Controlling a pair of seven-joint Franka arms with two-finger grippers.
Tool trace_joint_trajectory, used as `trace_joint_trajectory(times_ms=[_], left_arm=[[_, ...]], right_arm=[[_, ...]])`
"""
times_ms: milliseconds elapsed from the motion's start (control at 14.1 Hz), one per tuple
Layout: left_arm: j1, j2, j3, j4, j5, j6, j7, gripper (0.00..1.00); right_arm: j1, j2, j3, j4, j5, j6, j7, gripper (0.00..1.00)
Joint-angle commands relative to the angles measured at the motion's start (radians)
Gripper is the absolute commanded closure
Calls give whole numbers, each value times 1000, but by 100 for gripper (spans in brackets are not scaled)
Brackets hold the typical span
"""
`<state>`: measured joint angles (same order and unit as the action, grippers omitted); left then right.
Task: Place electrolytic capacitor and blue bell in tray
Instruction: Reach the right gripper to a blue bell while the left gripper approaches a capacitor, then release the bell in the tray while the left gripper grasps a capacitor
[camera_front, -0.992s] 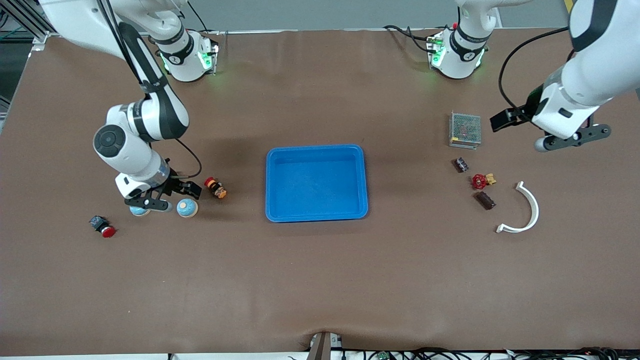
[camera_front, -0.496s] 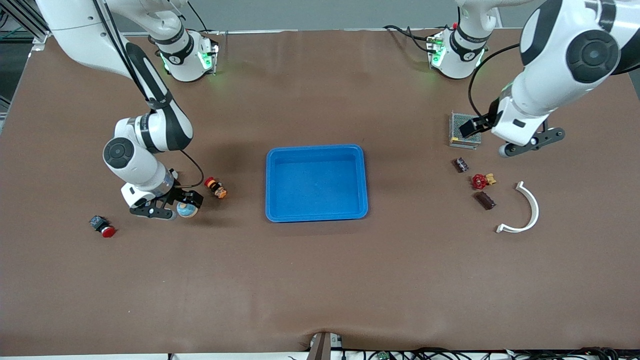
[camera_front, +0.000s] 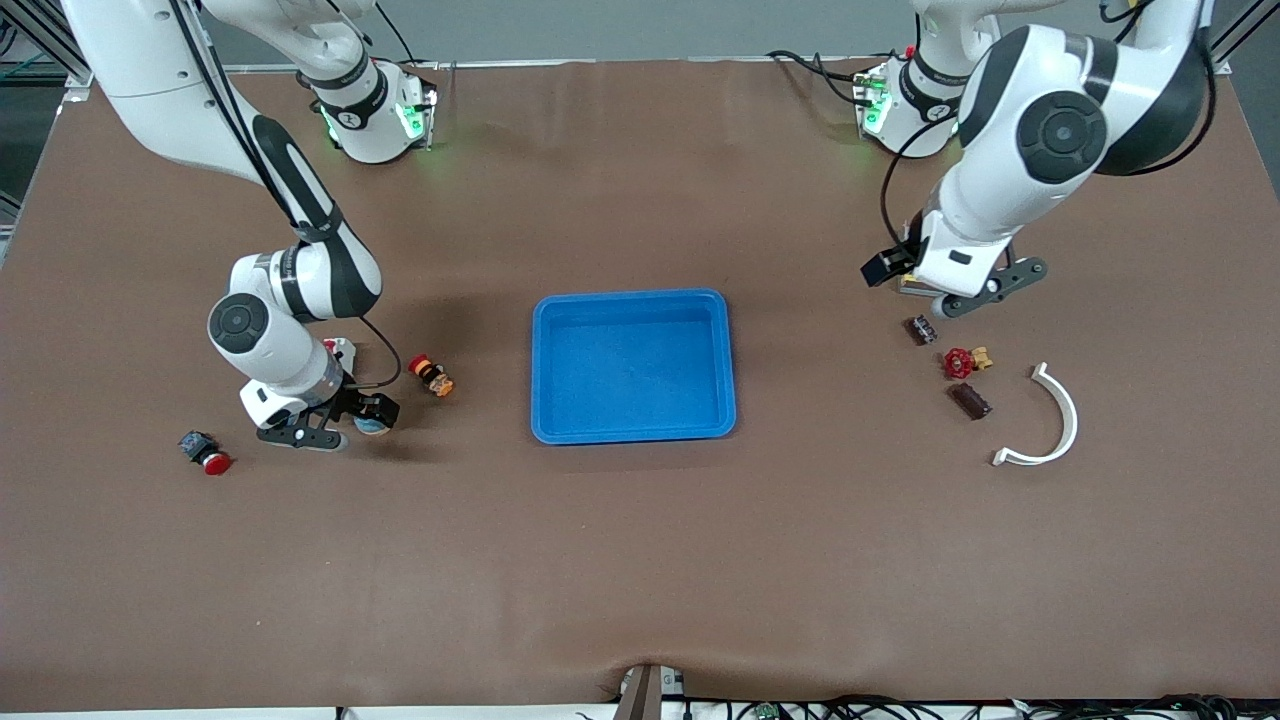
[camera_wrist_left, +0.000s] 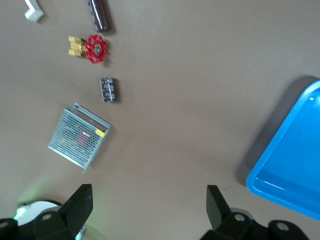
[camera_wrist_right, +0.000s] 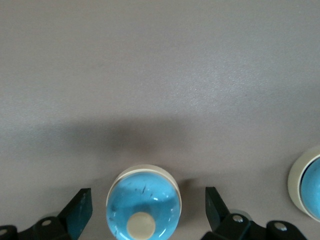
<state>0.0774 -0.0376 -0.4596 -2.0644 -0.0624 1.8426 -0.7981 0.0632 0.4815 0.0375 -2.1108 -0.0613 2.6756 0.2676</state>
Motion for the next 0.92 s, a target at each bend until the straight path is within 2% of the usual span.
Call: trace_joint_trajectory(times_ms=[0,354,496,850], left_arm=[[5,25,-33,-19,-16,35,-79,5],[15,22,-59,-187,-5,202,-127,14],[24,22,-56,-227,1,233,-128,14],[96,53,-57,-312,121,352,-127,16]], right_arm=[[-11,26,8,15,-23,24,-2,0],[-10,51,10,12,-23,43,-2,0],[-10,55,10,12,-23,46,-2,0],[-11,57,10,12,-20,32,16,0]])
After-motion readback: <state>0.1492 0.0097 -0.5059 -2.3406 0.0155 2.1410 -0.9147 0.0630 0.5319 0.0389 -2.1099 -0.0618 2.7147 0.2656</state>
